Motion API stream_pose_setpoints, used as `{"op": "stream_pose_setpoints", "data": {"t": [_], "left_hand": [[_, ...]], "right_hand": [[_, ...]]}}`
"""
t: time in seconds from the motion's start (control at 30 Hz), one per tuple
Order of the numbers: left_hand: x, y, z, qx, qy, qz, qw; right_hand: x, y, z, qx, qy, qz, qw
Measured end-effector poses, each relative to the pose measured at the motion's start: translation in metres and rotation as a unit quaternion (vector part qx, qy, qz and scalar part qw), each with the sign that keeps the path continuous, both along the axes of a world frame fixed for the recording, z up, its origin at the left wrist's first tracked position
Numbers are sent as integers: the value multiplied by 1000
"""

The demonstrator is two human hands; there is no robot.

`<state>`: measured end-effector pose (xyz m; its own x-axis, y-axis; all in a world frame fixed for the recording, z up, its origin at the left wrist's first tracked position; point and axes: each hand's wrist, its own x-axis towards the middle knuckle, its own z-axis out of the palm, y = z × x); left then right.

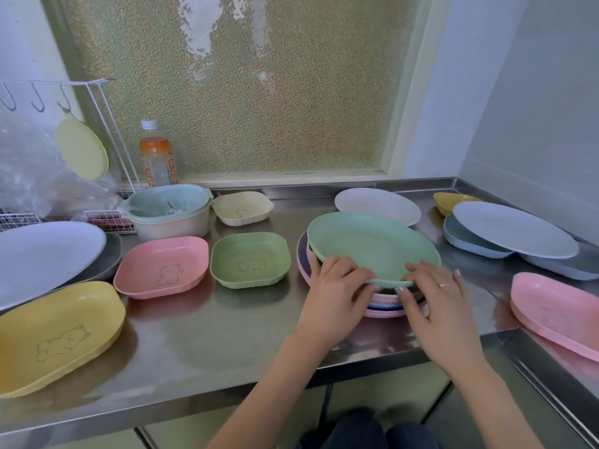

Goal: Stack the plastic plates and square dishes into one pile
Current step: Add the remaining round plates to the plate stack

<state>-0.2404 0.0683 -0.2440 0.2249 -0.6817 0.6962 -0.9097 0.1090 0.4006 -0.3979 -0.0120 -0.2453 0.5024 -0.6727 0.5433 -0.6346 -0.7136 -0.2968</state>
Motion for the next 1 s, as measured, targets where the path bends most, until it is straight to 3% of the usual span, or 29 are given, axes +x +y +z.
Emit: {"op": "stream_pose_setpoints", "data": {"t": [0.27, 0.37, 0.47, 0.53, 0.67, 1.0], "left_hand": [[0, 3, -1, -15, 45, 46, 998], [7, -1, 2, -40, 148, 43, 987], [19, -12, 6, -35, 266, 52, 962], [25, -19, 5, -7, 298, 52, 953], [24, -24, 2, -9, 383, 34, 923], [33, -41, -3, -8, 373, 71, 925]], "right_hand": [[-2, -1, -3, -15, 26, -1, 1000], [-1, -5, -2, -7, -2, 7, 1000], [2, -12, 0, 49, -121, -3, 992], [5, -19, 0, 147, -199, -36, 968], [16, -20, -3, 355, -331, -5, 874], [43, -31, -10, 333, -370, -6, 867]]}}
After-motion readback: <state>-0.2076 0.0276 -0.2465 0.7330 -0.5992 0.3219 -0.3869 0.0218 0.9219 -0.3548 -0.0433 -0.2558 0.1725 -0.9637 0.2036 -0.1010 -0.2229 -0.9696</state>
